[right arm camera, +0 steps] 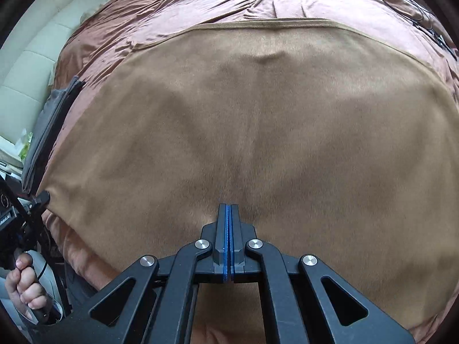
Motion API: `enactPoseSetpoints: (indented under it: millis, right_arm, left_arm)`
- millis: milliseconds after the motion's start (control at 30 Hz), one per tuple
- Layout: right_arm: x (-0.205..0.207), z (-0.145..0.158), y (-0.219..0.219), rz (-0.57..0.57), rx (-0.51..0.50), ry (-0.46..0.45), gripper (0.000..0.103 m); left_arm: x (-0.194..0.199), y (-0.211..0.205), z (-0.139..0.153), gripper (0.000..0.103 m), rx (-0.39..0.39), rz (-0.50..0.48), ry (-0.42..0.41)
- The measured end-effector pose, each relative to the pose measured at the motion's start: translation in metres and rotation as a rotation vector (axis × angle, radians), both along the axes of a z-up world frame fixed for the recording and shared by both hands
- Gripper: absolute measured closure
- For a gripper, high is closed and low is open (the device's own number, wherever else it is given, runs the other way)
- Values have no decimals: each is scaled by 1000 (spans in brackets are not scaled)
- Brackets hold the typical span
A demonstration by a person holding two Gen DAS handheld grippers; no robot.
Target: Fold small clothes
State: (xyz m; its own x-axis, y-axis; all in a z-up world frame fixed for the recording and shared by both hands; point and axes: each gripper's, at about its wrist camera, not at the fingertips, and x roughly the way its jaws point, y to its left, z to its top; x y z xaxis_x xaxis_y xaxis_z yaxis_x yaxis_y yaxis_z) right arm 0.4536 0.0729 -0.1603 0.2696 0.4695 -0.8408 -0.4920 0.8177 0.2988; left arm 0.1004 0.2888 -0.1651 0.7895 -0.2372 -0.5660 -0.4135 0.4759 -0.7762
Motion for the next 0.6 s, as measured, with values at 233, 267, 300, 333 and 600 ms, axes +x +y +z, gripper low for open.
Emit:
enactPoseSetpoints:
  millis: [233,267,300,333,600]
  right_arm:
    - [-38,-7,-18,1,59,6,103]
    - [-42,-9,-19,4,69,10,103]
    - [-46,-11,-20,13,73,13,103]
    - [-50,-12,-21,17,72,9,103]
    - [-54,5,-42,-4,116,-9,103]
  left_arm:
    - [20,-13,33,100,8,-54,-85]
    - [21,-14,38,100,20,-62,-96]
    - [24,-15,44,100,25,-69,-105]
    - [28,-17,50,100,28,-77,-116]
    - [62,-31,92,100,79,-130,-165]
